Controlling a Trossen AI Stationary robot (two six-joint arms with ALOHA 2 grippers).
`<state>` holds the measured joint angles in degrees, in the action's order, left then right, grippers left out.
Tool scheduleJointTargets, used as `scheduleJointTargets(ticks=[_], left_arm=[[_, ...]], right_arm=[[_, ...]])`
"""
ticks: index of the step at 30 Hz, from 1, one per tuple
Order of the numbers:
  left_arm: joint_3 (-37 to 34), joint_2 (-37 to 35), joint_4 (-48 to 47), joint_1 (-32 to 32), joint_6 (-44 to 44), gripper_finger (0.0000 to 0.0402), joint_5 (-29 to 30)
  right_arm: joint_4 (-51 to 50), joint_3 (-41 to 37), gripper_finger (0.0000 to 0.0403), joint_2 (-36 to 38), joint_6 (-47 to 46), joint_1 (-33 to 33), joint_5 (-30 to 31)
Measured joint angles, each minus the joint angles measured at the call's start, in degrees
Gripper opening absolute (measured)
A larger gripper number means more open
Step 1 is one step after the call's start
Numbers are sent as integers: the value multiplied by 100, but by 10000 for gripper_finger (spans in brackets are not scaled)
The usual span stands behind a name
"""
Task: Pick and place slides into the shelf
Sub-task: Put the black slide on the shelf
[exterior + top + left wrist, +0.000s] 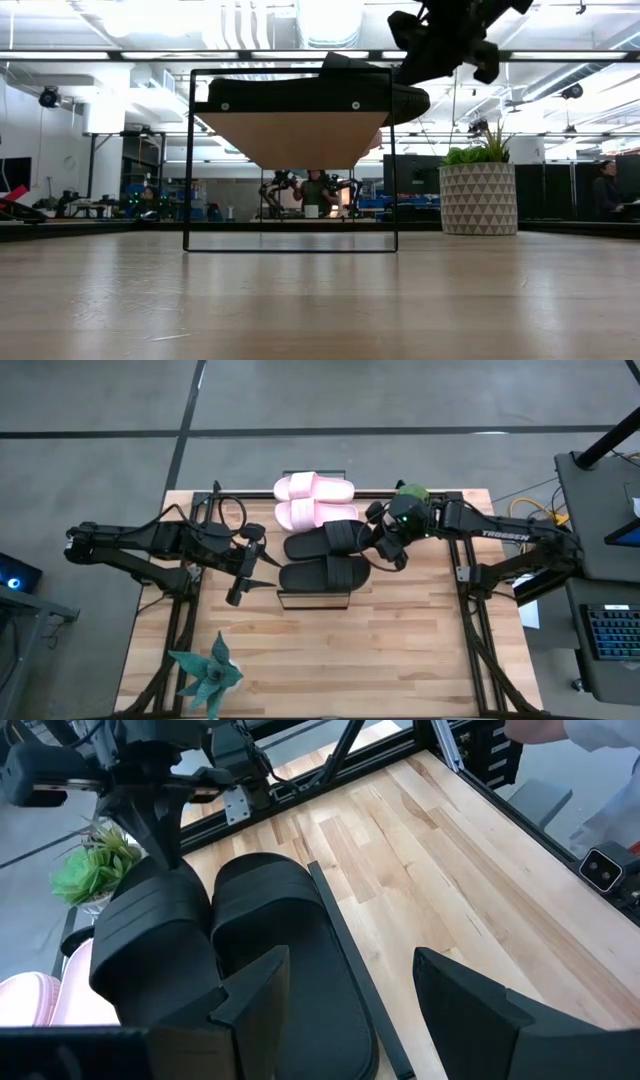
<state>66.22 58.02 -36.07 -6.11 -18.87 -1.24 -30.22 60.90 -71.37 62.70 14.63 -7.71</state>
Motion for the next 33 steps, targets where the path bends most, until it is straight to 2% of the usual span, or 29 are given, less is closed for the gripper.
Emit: scheduleJointTargets(ticks=[16,33], left_arm=[[-4,0,-15,-1,0,199,0],[-4,0,-48,-2,0,199,-2]], right_arm=[[595,-2,13,-827,333,0,21],[679,167,10,-866,25,39,-241]])
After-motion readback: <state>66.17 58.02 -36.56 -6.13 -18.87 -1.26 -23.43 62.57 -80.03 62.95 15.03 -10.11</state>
